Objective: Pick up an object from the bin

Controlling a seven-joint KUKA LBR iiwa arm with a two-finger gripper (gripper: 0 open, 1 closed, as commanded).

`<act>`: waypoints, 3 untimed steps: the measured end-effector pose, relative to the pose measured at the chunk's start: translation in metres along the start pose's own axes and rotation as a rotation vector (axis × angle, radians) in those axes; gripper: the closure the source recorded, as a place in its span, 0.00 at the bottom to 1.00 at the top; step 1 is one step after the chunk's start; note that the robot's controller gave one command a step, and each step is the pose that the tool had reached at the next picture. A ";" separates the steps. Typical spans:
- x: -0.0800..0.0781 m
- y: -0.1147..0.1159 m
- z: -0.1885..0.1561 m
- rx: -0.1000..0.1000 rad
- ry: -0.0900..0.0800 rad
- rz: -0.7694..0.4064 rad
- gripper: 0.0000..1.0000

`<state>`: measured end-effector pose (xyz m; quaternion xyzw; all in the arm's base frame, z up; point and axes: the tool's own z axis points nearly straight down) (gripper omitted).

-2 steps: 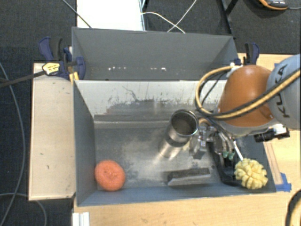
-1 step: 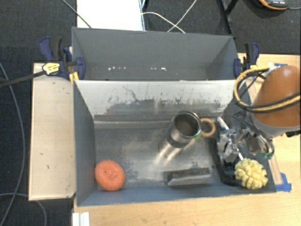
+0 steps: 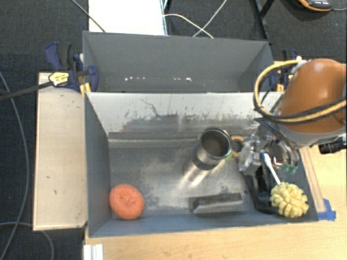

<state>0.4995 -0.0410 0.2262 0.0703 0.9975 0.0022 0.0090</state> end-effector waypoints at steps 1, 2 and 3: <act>-0.005 -0.049 -0.098 0.009 0.010 -0.110 1.00; 0.010 -0.037 -0.005 0.003 0.006 -0.274 1.00; 0.010 -0.022 0.015 0.003 0.021 -0.279 1.00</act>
Offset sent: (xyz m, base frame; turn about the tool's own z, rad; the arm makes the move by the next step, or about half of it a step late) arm -0.0203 -0.0289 -0.0248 -0.3138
